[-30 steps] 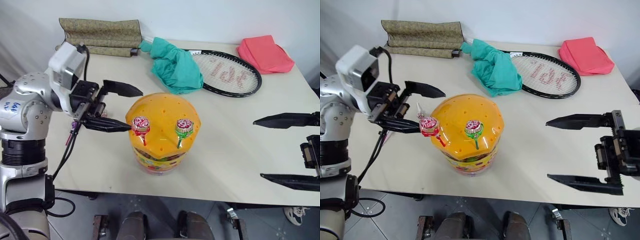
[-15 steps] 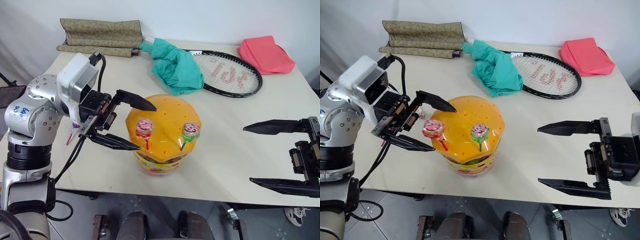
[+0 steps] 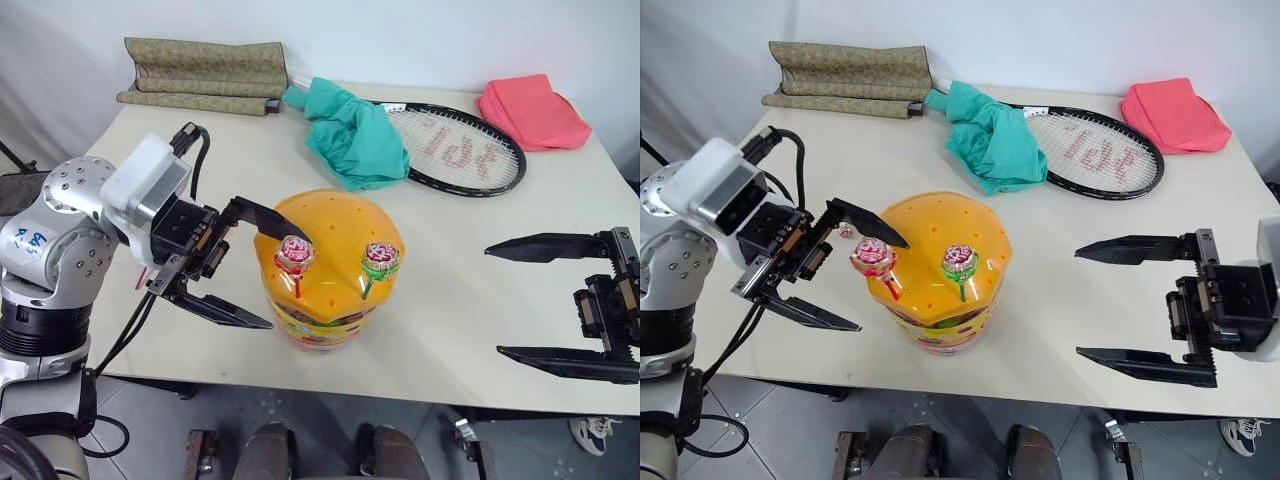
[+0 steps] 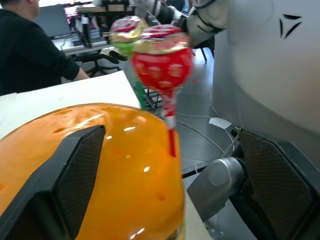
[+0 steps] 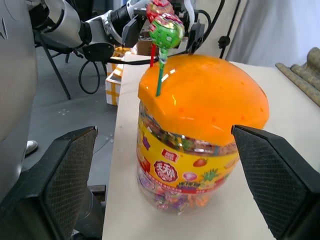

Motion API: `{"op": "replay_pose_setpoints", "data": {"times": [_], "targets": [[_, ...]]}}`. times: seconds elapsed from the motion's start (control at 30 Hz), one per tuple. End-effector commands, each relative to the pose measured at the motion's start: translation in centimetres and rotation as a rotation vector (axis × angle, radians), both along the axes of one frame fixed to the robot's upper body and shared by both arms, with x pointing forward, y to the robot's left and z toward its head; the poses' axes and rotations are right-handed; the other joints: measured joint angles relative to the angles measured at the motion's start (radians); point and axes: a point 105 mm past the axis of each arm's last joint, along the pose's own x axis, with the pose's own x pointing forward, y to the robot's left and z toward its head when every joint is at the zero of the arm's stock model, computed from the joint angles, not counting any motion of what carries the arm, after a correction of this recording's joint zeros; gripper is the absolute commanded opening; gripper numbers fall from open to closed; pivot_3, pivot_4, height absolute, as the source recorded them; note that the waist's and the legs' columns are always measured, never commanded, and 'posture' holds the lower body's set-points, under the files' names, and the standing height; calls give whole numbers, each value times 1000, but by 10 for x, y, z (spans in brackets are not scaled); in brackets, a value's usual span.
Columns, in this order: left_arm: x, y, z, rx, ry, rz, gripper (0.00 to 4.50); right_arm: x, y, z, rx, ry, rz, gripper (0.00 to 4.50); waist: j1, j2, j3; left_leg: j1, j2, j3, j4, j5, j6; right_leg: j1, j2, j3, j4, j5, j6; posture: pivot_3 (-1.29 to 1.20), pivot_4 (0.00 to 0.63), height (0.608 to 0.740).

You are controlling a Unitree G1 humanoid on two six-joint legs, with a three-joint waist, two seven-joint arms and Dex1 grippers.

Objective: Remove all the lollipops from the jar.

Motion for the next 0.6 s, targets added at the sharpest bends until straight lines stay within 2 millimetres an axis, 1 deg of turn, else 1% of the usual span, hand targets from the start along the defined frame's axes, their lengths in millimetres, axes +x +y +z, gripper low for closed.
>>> {"op": "replay_pose_setpoints", "data": {"times": [0.03, 0.1, 0.17, 0.43, 0.5, 0.53, 0.6], "targets": [[-11, -4, -13, 50, 36, -100, 4304, 0, -1, 5, -15, -42, 0, 4500, 0, 0, 0, 0, 0, -1, 0, 0, 0, 1, 0, 0, -1, 0, 0, 0, 150, 740], [-10, -5, -10, 19, 36, -92, 3922, 1, -1, 6, -17, -46, -4, 4500, 0, 0, 0, 0, 0, -3, 0, 0, 0, 2, 0, 0, -1, 0, 0, 0, 150, 740], [-9, -7, -7, -1, 35, -84, 3355, 2, -1, 7, -18, -49, -5, 4500, -3, 0, 0, 0, 0, -3, 0, 0, 0, 2, 1, 0, -1, 0, 0, 0, 150, 740], [-7, -11, -2, -46, 27, -73, 761, 0, 1, 11, -2, -50, 16, 4500, -6, 0, 0, 0, 0, -3, 0, 0, 0, 2, 1, -1, -1, 0, 0, 0, 150, 740], [-6, -12, 4, -84, 22, -61, 155, -2, 2, 14, 15, -55, 40, 4500, -8, 0, 0, 0, 0, -4, 0, 0, 0, 2, 1, -1, -2, 0, 0, 0, 150, 740], [-5, -12, 10, -108, 14, -48, 27, -3, 2, 16, 25, -59, 53, 4500, -8, 0, 0, 0, 0, -5, 0, 0, -1, 2, 1, -1, -2, 0, 0, 0, 150, 740], [-1, -10, 19, -143, -6, -25, 27, -3, 2, 17, 33, -61, 63, 4500, -7, 1, 0, 0, 0, -7, 0, 0, -1, 2, 1, -1, -2, 0, 0, 0, 150, 740]]}}
